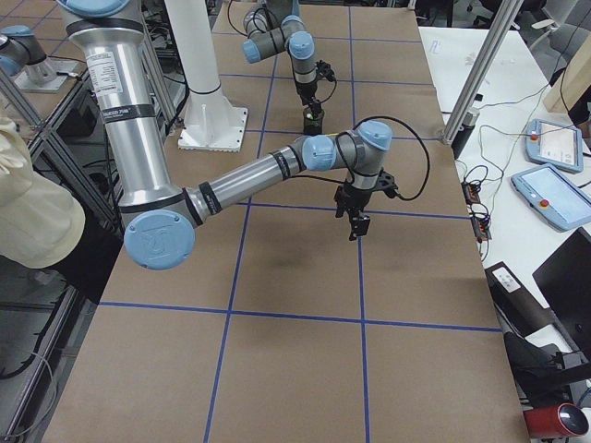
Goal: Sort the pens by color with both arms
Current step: 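Move the left gripper over the black pen cup, then align the left gripper above the green highlighter in the cup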
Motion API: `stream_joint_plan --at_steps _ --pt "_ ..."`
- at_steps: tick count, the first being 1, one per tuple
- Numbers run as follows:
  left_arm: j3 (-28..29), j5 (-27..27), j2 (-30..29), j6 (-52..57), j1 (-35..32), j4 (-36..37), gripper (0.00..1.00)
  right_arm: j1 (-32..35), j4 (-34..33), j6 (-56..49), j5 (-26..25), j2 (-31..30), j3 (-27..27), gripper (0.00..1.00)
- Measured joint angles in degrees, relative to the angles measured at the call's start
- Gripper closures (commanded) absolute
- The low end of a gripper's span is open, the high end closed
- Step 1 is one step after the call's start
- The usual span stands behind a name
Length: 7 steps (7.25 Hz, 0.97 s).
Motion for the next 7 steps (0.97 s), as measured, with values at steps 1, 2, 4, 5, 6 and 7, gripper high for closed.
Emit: stream_joint_plan --at_steps 1,2,4,5,6,7 --pt "0.1 0.3 0.2 -0.1 0.4 0.0 0.37 0.0 0.0 0.0 0.0 0.0 0.0 0.01" --pt "0.2 0.7 0.3 -0.1 0.6 0.1 0.42 0.0 0.0 0.0 0.1 0.0 0.0 0.01" --pt "0.5 1.5 0.5 -0.1 0.7 0.2 0.47 0.1 0.0 0.0 0.3 0.0 0.1 0.01" --pt "0.6 1.9 0.6 -0.1 0.7 0.2 0.51 0.1 0.0 0.0 0.3 0.0 0.1 0.01" --pt "0.8 2.1 0.6 -0.3 0.7 0.2 0.54 0.2 0.0 0.0 0.3 0.0 0.1 0.01" --pt "0.9 2.3 0.6 -0.7 0.8 0.2 0.58 0.3 0.0 -0.1 0.3 0.0 0.1 0.01"
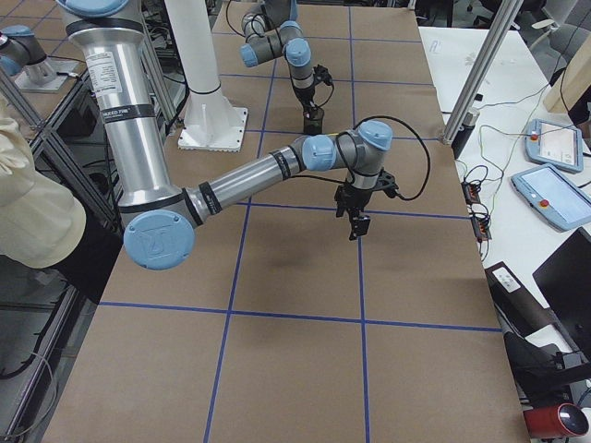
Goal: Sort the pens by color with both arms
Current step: 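Align the left gripper above the green highlighter in the cup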
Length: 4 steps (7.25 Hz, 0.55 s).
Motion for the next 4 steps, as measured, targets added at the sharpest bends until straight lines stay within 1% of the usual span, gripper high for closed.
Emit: stream_joint_plan --at_steps 2,4 --pt "0.2 0.6 -0.1 -0.6 0.3 0.0 0.67 0.1 -0.1 -0.3 0.1 0.0 0.0 0.01" --pt "0.3 0.7 -0.2 -0.8 0.4 0.0 0.79 0.2 -0.1 -0.4 0.1 0.0 -0.1 0.01"
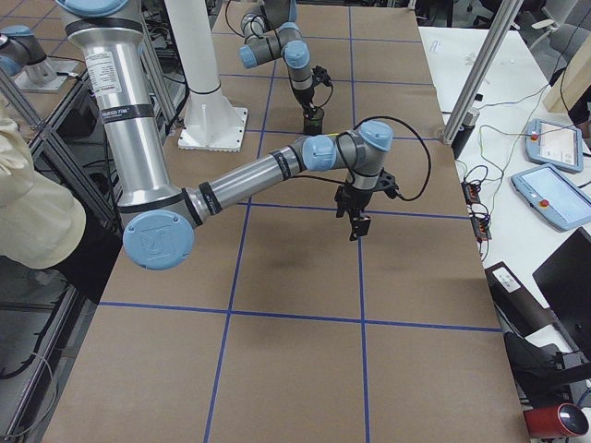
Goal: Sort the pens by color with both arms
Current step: 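Align the left gripper above the green highlighter in the cup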
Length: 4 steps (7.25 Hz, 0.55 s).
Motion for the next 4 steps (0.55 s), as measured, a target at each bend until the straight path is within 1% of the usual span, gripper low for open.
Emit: stream_joint_plan --at_steps 1,3,4 --pt "0.0 0.0 0.0 0.0 0.0 0.0 0.89 0.1 0.0 0.0 0.0 0.0 0.0 0.01" --pt "-0.1 0.0 -0.1 0.0 0.0 0.0 1.0 0.2 0.0 0.0 0.0 0.0 0.0 0.01" --pt "-0.5 -0.1 -0.2 0.2 0.0 0.1 1.0 0.3 0.0 0.0 0.0 0.1 0.0 0.01"
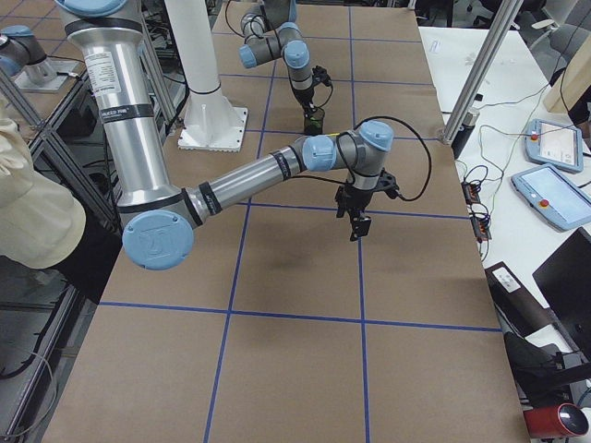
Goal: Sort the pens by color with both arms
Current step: 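Align the left gripper above the green highlighter in the cup, then lower the left gripper and grasp the green highlighter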
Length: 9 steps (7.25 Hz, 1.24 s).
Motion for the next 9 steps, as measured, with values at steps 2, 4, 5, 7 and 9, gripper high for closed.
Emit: stream_joint_plan --at_steps 2,4,5,7,9 --pt "-4.5 -0.3 0.0 2.5 -0.4 2.8 1.0 0.1 0.0 0.0 0.0 0.1 0.0 0.01" --pt "-14.5 -1.4 0.1 8.1 -2.2 10.7 1.0 0.0 0.0 0.1 0.1 0.2 0.0 0.01" --pt "-17.9 -1.9 0.2 10.2 -3.4 12.6 1.0 0.0 0.0 0.1 0.1 0.2 -0.1 0.01" --pt "-20.4 2.2 0.7 11.9 -5.2 11.6 1.0 0.0 0.0 0.2 0.1 0.3 -0.3 0.01" --pt "-18.7 10.2 4.2 13.0 -6.6 2.6 1.0 0.0 0.0 0.2 0.0 0.2 -0.5 0.01"
